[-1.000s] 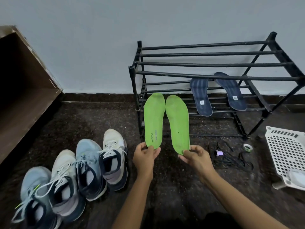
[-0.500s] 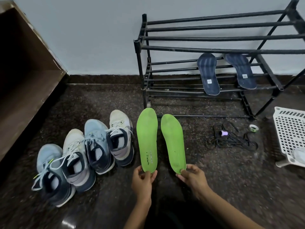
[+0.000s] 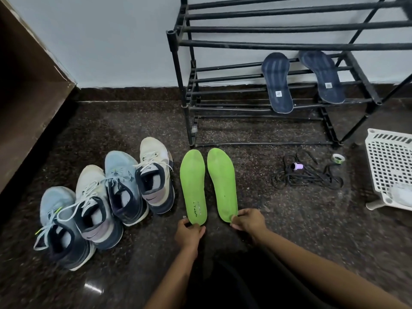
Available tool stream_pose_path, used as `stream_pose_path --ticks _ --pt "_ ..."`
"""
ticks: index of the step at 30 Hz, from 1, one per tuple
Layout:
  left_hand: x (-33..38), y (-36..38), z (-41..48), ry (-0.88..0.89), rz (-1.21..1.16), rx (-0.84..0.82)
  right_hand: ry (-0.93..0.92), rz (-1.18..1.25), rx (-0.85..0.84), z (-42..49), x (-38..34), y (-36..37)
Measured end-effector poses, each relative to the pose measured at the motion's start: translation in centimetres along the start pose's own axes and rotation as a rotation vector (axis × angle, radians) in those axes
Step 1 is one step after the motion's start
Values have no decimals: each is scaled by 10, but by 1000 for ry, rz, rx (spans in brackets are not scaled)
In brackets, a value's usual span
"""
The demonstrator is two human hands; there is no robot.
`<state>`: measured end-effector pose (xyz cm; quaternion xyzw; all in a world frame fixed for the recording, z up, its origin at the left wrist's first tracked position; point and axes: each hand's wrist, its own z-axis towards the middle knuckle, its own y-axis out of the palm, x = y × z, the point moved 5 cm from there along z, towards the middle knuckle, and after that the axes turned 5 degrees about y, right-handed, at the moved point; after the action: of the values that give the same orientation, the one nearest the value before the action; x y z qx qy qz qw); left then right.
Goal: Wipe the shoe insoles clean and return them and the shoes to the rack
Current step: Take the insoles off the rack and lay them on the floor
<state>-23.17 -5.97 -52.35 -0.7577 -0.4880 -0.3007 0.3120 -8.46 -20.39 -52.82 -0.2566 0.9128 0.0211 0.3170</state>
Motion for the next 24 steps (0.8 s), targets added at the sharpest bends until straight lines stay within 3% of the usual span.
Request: stream_pose_path --ticks 5,9,13,17,24 --pt "7 -7 1 -13 219 1 -46 -194 24 -6 -5 -18" --pt "24 17 -16 26 331 -161 -179 -256 81 -6 -25 -54" --pt "80 71 -42 225 410 -321 -308 -64 147 -9 -75 -103" --pt "137 142 -68 330 350 -487 -355 437 170 -14 -141 -151" --pt "201 248 -81 448 360 -532 -393 638 335 -10 -222 -215"
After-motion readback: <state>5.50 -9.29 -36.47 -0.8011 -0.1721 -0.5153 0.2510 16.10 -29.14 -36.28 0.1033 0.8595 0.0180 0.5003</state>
